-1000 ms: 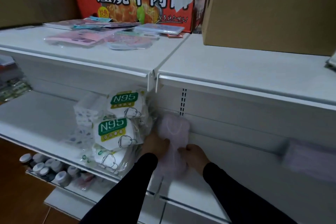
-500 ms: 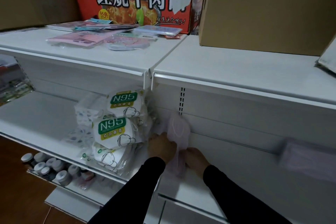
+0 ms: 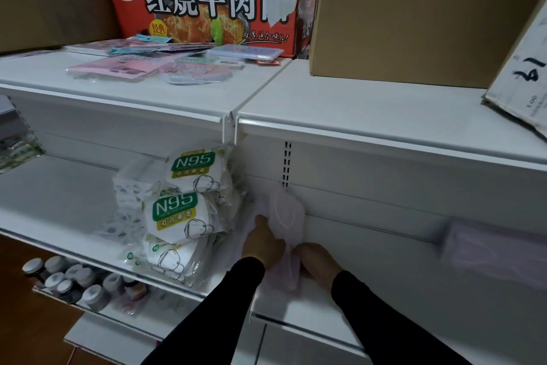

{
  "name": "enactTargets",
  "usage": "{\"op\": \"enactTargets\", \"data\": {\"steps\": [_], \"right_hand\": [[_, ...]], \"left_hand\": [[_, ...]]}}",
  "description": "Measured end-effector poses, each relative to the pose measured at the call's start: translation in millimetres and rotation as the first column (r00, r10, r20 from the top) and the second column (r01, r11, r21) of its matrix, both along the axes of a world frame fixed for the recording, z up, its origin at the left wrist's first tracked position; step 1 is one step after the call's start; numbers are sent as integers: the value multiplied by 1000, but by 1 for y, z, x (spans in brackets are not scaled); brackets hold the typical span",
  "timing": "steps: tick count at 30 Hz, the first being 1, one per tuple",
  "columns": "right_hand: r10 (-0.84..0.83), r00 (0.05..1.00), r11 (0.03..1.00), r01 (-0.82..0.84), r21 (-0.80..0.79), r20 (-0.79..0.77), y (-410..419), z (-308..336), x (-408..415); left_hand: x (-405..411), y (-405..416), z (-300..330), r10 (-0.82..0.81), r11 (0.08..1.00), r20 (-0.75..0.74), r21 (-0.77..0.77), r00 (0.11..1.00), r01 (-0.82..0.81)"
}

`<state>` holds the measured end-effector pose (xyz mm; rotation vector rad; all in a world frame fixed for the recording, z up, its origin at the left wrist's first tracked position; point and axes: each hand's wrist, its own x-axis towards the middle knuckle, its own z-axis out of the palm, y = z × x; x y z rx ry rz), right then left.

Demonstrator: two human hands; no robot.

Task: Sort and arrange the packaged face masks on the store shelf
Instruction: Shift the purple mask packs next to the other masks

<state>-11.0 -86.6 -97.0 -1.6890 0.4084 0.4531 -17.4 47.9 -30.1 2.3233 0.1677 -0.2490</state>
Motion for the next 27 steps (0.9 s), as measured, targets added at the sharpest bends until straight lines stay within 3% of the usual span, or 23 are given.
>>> {"op": "enactTargets", "data": {"steps": [11,15,17,19,22,25,27], "right_hand": [[-17,1000,990,19,139,-19,-30,27,-44],[-219,975,974,217,61,25,-70,32,-58],[-402,905,914,406,2,141,-105,37,-70],[-564,771,805,594,-12,297,-144,42,-86],[-714,535,646,752,131,451,-196,57,-120],[-734,487,648,712,272,473,-242,62,-145],[-741,504,658,677,328,444,-274,62,-156]], "left_hand": [[-6,-32,7,-219,975,-6,-27,976,219],[-12,-55,23,-401,913,90,123,911,390],[-16,-73,34,-580,802,71,222,811,554],[-21,-93,42,-720,666,23,308,694,680],[-38,-132,49,-815,537,-44,316,578,782],[-60,-181,52,-857,493,-20,264,515,829],[-71,-216,50,-872,474,-8,238,490,848]]}}
